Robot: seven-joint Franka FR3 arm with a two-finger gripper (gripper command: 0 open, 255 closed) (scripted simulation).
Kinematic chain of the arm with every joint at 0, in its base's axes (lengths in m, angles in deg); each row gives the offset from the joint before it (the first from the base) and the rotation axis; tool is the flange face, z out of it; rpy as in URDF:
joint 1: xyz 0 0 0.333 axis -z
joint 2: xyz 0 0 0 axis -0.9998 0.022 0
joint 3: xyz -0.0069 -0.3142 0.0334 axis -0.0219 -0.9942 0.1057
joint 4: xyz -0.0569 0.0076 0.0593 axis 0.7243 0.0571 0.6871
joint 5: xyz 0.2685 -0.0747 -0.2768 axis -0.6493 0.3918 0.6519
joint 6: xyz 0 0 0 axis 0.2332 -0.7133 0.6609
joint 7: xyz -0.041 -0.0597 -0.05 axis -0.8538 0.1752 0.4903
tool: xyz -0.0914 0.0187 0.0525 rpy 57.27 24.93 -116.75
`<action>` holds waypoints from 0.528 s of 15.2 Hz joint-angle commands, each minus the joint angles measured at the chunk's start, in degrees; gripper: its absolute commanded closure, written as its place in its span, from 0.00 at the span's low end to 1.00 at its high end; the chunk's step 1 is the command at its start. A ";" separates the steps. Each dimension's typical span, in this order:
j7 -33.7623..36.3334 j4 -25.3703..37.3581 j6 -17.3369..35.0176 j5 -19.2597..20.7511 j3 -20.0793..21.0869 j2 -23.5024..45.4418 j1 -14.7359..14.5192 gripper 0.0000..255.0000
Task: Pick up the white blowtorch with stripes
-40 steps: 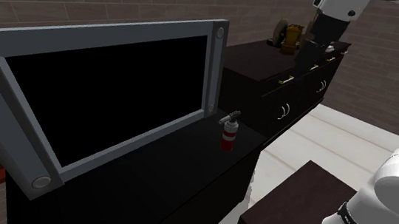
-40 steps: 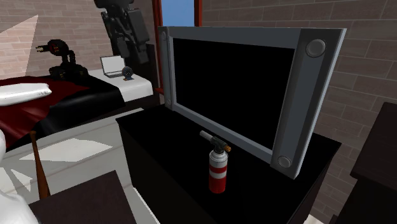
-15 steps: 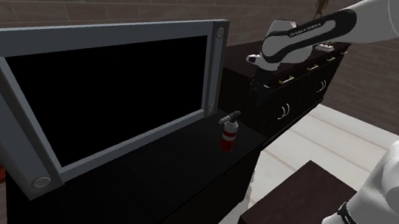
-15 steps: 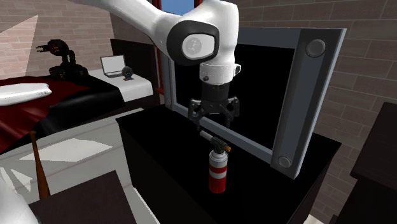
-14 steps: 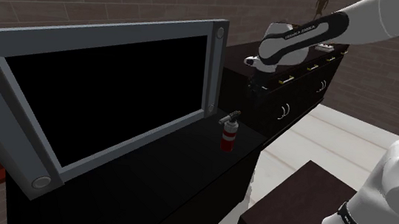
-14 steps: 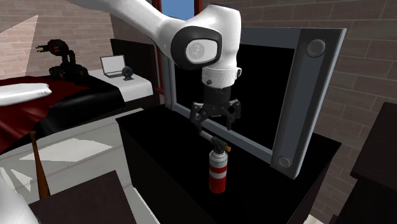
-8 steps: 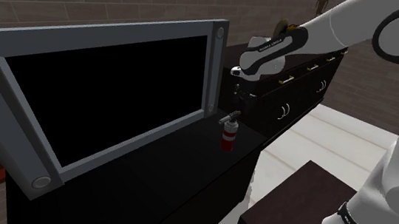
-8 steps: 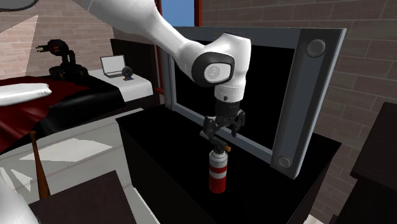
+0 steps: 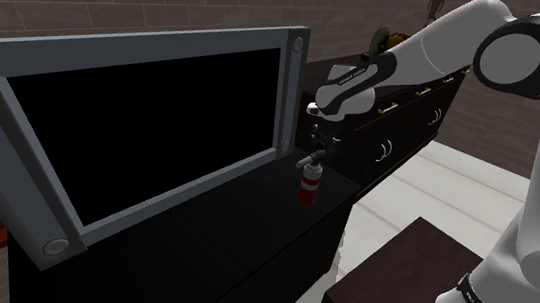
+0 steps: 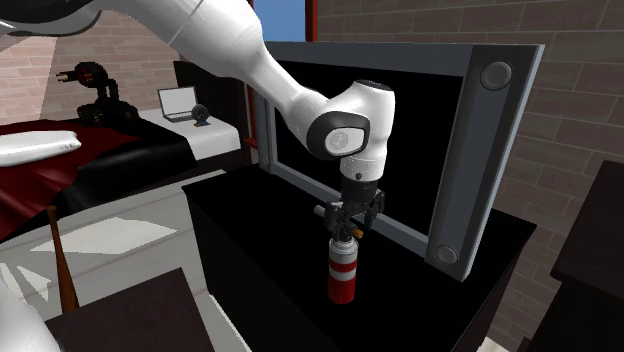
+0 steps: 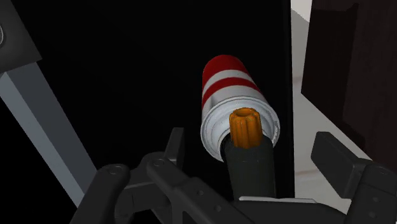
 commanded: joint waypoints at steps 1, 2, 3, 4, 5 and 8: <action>-0.31 -0.20 0.89 -0.37 0.15 0.71 0.10 0.00; -0.31 -0.19 0.89 -0.37 0.16 0.72 0.10 0.00; -0.32 -0.17 0.82 -0.35 0.13 0.66 0.12 1.00; -0.32 -0.13 0.81 -0.36 0.14 0.71 0.12 1.00; -0.32 -0.15 0.82 -0.35 0.14 0.69 0.12 1.00; -0.33 -0.18 0.84 -0.36 0.14 0.68 0.12 1.00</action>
